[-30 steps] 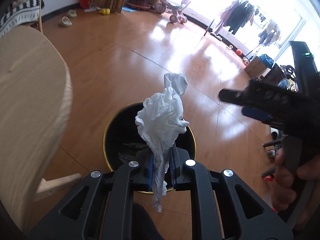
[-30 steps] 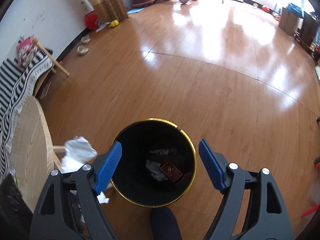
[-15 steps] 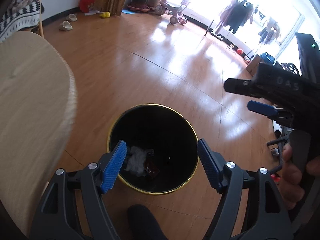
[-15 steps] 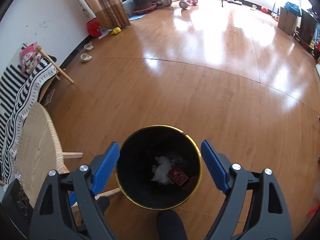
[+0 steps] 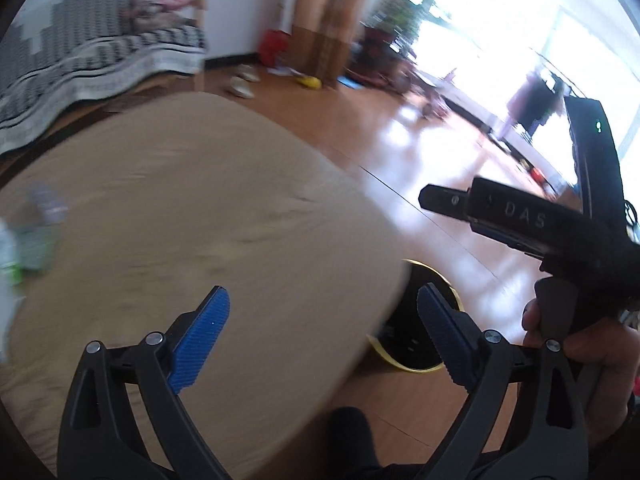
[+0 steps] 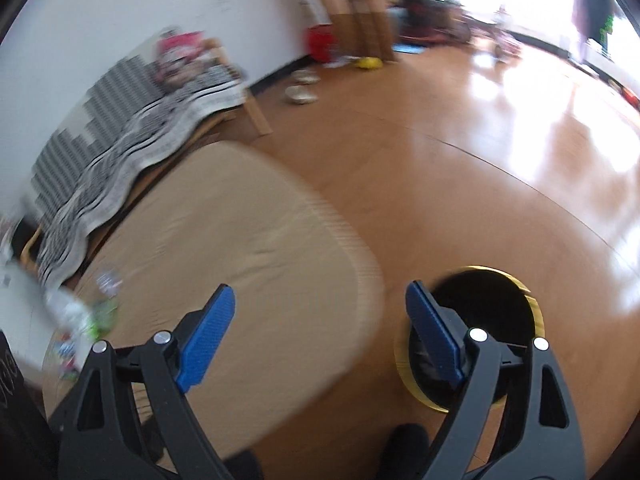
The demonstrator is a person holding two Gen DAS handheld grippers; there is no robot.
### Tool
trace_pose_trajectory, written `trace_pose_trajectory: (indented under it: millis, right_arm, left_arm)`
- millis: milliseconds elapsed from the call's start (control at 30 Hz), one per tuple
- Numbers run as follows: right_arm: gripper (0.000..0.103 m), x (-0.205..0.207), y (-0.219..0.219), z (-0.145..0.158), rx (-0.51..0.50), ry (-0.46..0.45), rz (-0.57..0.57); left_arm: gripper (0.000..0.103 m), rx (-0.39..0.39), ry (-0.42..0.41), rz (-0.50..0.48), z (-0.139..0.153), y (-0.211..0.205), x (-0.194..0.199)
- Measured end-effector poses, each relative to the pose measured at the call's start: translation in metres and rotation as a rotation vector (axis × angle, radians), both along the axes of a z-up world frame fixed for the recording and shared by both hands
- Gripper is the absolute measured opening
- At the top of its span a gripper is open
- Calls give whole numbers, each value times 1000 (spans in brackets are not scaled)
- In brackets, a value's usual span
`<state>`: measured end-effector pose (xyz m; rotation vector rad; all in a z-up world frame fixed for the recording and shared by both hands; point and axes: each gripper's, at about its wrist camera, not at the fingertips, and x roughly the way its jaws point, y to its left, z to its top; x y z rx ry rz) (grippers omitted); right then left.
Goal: Collect trash
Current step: 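Move both tools back over the trash pile on the table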
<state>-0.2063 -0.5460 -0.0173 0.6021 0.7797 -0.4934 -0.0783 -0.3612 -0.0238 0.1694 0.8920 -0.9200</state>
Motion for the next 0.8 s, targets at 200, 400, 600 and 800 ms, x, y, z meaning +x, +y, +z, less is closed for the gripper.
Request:
trace_pose_trajectory:
  millis: [200, 400, 600, 800]
  right_arm:
    - [84, 78, 106, 18, -38, -31, 245]
    - [84, 137, 197, 14, -67, -13, 429]
    - [84, 174, 266, 1, -123, 24, 559]
    - [84, 193, 291, -10, -122, 39, 608]
  left_arm:
    - [92, 9, -109, 186, 19, 111, 52]
    - [92, 44, -139, 398, 19, 224, 104]
    - [92, 64, -172, 549, 15, 315, 148]
    - [92, 116, -176, 607, -11, 365, 183]
